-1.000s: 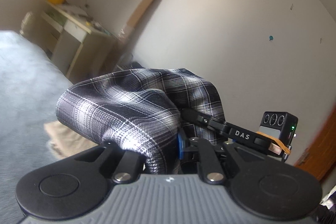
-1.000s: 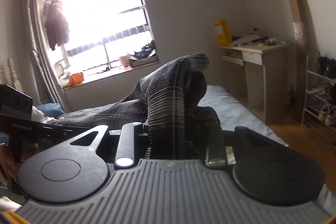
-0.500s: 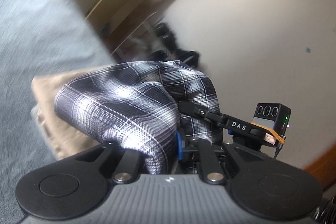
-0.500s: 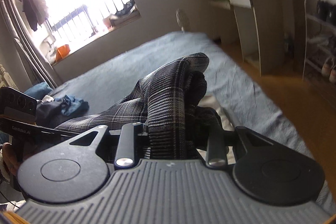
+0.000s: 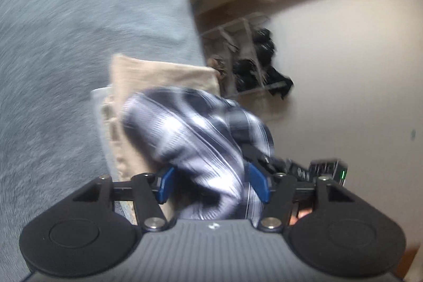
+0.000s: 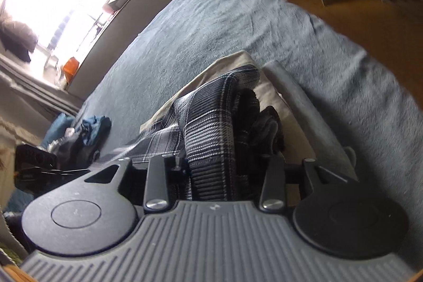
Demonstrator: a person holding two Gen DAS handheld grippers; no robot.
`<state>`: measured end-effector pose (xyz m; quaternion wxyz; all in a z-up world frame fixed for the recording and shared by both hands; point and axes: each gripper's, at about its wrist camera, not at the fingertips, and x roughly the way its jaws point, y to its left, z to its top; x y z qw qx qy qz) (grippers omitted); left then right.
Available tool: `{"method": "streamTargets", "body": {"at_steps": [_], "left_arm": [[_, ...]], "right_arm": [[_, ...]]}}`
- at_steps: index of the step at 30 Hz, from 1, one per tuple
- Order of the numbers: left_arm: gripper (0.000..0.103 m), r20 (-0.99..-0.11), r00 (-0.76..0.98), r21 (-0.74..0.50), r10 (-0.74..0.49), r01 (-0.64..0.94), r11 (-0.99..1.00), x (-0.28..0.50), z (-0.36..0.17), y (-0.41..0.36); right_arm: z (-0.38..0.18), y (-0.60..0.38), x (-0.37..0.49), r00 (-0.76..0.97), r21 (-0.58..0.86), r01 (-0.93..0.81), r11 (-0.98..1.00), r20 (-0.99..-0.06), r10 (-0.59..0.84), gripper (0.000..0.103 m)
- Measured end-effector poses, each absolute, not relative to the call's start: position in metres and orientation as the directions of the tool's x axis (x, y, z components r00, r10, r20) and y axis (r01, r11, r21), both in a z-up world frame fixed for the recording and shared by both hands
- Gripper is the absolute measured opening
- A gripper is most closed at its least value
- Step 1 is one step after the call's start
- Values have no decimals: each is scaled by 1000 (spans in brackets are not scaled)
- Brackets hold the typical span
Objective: Fold clothes
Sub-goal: 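Lower the plaid pants onto the beige clothes stack with both grippers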
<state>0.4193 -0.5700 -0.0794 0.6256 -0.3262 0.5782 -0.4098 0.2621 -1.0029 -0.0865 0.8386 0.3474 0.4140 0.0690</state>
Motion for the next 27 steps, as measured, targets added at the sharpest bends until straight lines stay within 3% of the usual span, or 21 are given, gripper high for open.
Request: {"method": "streamTargets", "body": {"at_steps": [5, 7, 10, 12, 15, 20, 24, 27], "left_arm": [[63, -464, -5, -886, -886, -27, 464, 434, -94, -570], [58, -489, -6, -871, -872, -50, 489, 437, -99, -576], [45, -527, -9, -846, -850, -84, 526, 442, -105, -584], [27, -552, -4, -830, -834, -87, 551, 443, -106, -589], [18, -555, 79, -827, -828, 56, 559, 433, -80, -588], [18, -447, 287, -708, -847, 466, 531, 410, -24, -581], [19, -522, 257, -740, -814, 338, 581, 431, -68, -588], [19, -495, 267, -774, -827, 299, 559, 438, -74, -581]], "right_arm": [[-93, -1017, 262, 635, 708, 242, 663, -632, 443, 44], [-95, -1019, 264, 622, 714, 262, 649, -639, 452, 44], [-96, -1020, 269, 602, 708, 279, 648, -655, 456, 44], [-95, -1017, 272, 590, 687, 282, 670, -675, 443, 40], [-83, -1005, 274, 577, 618, 240, 749, -711, 402, 32], [-42, -988, 270, 650, 543, 83, 835, -665, 368, 31], [-51, -984, 290, 650, 487, 61, 871, -682, 336, 31], [-76, -985, 304, 607, 454, 82, 887, -729, 317, 31]]}}
